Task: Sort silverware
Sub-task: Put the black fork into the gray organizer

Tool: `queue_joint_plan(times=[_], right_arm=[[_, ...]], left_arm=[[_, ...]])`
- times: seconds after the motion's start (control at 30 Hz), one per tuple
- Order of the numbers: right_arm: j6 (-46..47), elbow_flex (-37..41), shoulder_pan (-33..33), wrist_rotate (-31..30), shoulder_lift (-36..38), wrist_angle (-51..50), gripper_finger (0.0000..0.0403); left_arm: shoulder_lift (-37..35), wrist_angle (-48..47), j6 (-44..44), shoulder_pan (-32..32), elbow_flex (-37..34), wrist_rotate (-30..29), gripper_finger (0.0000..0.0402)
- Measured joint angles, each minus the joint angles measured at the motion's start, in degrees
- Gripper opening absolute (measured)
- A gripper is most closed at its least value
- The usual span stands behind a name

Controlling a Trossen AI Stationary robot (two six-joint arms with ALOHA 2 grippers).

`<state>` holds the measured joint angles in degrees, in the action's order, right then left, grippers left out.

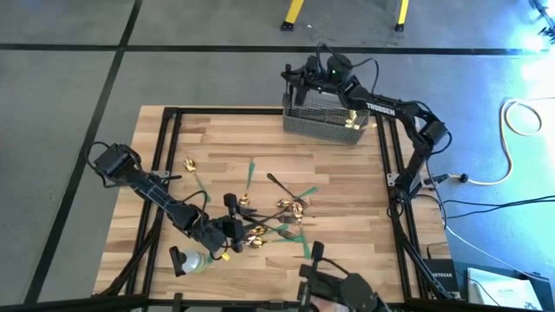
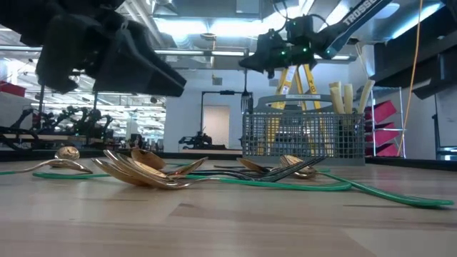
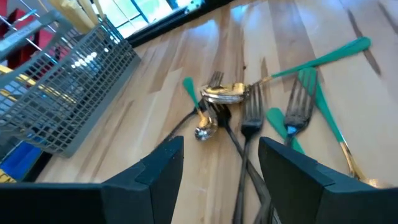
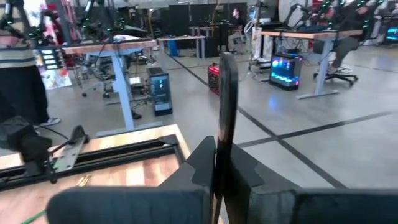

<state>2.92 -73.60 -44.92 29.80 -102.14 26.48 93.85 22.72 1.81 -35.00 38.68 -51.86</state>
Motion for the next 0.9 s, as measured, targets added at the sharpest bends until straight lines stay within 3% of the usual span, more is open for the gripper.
queue_joint_plan(times=[0.47, 0.9], right_arm=[[9.4, 0.0, -3.6, 9.8, -0.3, 0.1, 0.0], [8.3, 0.1, -3.9, 10.3, 3.0, -2.7, 0.0]], left_arm=[[5.1, 2.7, -6.3, 0.0, -1.3, 1.2, 0.0192], [5.1, 3.7, -5.4, 0.0, -1.3, 1.7, 0.0192]])
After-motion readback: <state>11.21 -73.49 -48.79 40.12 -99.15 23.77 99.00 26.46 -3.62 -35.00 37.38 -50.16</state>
